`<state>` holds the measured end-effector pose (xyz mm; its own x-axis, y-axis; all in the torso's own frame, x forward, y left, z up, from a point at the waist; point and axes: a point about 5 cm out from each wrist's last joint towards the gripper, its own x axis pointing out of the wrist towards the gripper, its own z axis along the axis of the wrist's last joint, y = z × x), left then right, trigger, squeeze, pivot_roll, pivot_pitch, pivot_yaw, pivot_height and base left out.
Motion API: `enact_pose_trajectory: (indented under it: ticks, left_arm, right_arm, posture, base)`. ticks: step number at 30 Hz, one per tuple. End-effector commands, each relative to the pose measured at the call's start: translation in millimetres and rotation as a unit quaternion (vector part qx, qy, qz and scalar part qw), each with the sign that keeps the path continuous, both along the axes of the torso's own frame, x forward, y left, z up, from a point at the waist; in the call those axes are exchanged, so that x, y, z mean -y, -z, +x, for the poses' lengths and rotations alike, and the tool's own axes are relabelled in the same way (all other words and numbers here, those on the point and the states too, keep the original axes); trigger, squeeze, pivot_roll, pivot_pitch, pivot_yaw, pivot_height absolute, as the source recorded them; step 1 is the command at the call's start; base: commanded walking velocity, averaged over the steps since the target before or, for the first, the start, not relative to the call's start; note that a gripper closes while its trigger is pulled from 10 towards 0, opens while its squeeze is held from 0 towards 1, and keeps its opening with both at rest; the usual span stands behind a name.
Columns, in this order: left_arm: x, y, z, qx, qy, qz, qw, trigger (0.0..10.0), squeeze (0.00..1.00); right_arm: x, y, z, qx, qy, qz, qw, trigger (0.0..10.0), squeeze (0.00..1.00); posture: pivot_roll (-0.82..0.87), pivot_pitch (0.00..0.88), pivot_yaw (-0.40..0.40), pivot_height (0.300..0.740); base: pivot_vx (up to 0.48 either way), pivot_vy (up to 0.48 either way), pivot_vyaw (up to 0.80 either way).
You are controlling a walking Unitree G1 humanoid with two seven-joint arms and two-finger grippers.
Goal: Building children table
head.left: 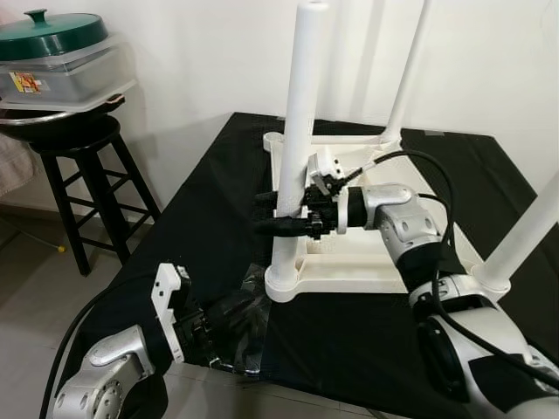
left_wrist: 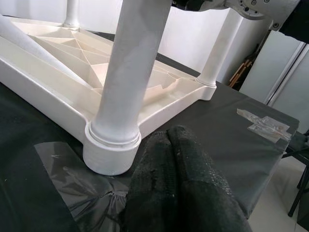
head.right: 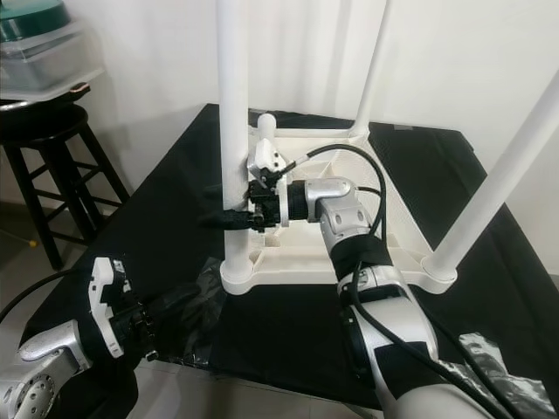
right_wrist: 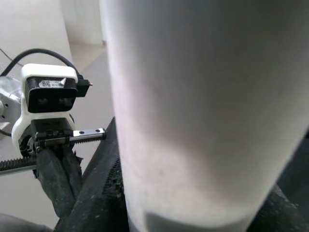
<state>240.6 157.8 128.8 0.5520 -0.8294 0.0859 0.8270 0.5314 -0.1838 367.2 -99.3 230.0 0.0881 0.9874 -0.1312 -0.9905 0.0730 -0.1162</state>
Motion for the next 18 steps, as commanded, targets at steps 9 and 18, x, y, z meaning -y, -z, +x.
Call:
enact_pose_trajectory:
  ticks: [9,18]
  left_arm:
    - [0.2,0.5,-3.2,0.000,0.005,0.001,1.000,10.0,0.00]
    - [-2.9,0.6,2.3,-0.003,0.007,0.000,1.000,10.0,0.00]
  right_arm:
    - [-23.0,90.1,-28.7,-0.084,0.308,-0.023,0.947,0.0,0.00]
    - [-13.4,89.4,-43.3,-0.072,0.464,-0.005,0.883,0.0,0.00]
  posture:
    - [0.02,0.000,-0.053,0.740]
    - [-0.01,0.000,-0.031,0.740]
  base:
    - [0.000,0.000,0.00]
    - [0.000,0.000,0.00]
